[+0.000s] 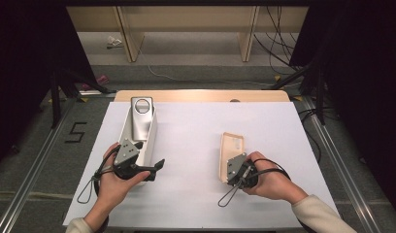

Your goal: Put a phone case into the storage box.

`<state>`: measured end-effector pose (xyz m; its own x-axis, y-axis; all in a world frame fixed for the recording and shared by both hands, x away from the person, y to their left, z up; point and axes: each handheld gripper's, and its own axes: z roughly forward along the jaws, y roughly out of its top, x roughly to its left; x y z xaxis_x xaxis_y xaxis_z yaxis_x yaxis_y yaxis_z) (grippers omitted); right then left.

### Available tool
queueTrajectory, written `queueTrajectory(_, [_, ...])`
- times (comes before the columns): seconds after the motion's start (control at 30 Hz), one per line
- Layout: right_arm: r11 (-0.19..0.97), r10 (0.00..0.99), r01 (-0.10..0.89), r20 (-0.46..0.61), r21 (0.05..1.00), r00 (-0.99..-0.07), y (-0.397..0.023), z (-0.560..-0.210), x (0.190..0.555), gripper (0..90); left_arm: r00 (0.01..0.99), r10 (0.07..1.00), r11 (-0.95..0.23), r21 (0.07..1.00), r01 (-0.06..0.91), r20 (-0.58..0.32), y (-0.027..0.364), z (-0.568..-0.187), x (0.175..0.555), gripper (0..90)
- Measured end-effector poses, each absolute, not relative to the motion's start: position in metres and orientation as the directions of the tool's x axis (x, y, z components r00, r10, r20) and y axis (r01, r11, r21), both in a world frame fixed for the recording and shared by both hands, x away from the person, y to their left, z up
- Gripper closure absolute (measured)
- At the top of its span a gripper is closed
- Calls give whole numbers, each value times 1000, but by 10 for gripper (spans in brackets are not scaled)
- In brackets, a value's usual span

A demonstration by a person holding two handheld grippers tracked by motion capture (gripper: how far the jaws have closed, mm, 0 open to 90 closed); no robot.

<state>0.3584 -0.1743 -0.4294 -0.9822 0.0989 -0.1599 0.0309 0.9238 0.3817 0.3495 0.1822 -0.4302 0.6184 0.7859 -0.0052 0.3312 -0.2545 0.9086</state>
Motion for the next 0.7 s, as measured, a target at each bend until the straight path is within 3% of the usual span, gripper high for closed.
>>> queueTrajectory(0.4, [880,84,-24,-205,475,-975,-171,-431,359,882,618,786,-255,906,338,-9,175,-427,349,65])
queueTrajectory(0.7, [877,80,-35,-216,479,-973,-169,-432,357,882,612,790,-232,904,358,-39,167,-416,351,132])
